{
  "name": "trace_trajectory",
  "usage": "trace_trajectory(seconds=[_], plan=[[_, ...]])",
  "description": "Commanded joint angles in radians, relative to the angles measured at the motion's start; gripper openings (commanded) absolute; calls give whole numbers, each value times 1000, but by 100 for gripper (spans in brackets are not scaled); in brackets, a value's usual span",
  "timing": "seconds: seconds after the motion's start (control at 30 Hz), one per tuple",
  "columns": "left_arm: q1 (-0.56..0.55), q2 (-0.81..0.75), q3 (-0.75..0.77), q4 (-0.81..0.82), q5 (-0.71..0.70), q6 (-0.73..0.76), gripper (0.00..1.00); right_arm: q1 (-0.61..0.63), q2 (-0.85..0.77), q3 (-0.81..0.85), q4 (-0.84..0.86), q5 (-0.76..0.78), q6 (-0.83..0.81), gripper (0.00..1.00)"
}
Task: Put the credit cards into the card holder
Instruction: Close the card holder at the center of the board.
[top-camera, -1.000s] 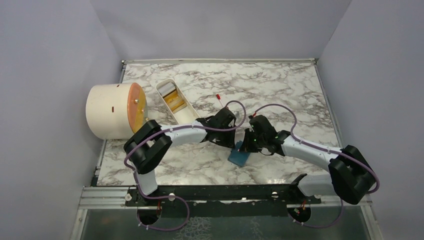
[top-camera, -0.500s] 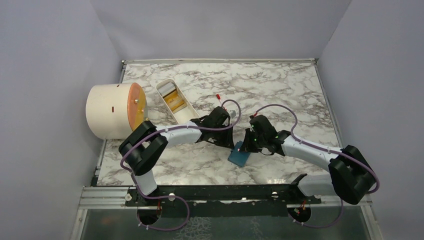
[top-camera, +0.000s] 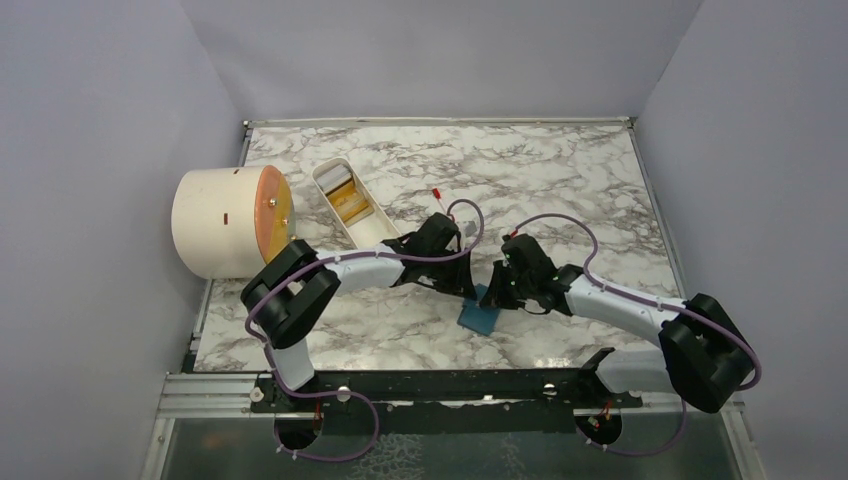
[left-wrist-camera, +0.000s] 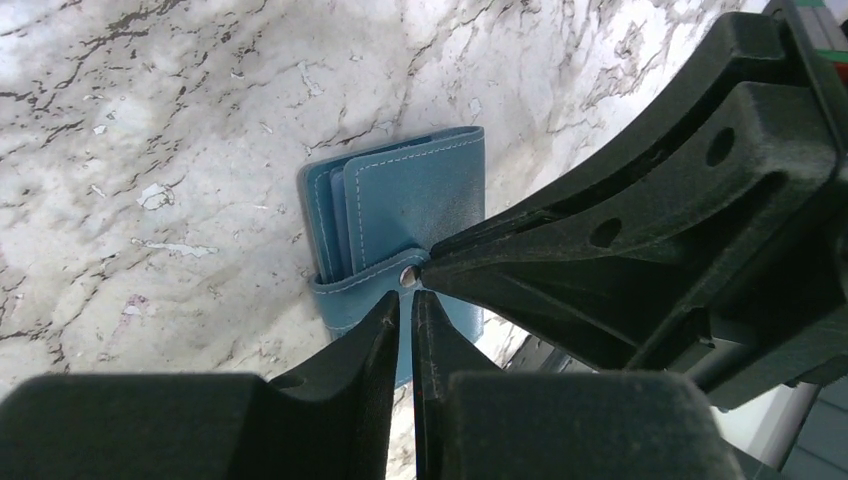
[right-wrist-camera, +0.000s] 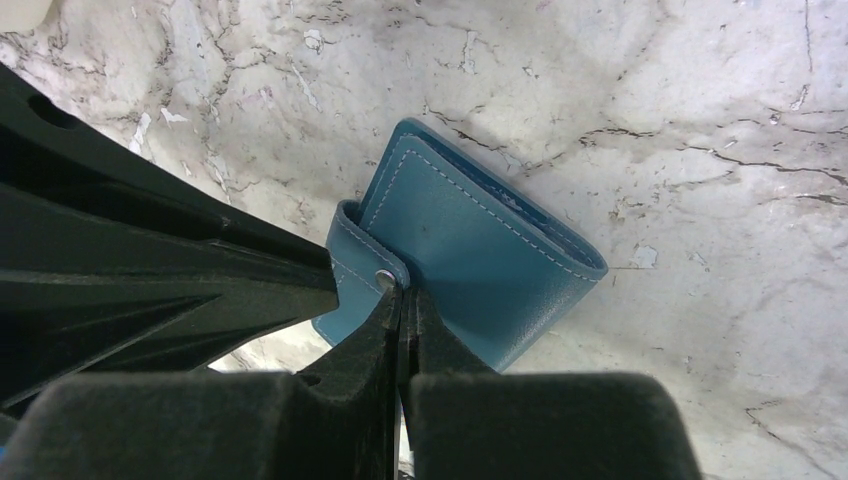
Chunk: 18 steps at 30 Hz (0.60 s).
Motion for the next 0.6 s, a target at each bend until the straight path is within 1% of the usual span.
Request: trace_trajectory(seconds=[0.0, 0.23, 0.4, 0.57], plan=[[2, 28, 4, 41, 53, -8, 12, 6, 18, -18, -9, 23, 9, 1], [1, 54, -6, 53, 63, -7, 10, 5, 11, -25, 2, 11, 17, 1], [1, 61, -2, 54, 57, -10, 10, 6, -10, 17, -11, -15, 15, 1], [1, 48, 8, 50, 54, -7, 10, 6, -43, 34, -35, -5, 21, 1]])
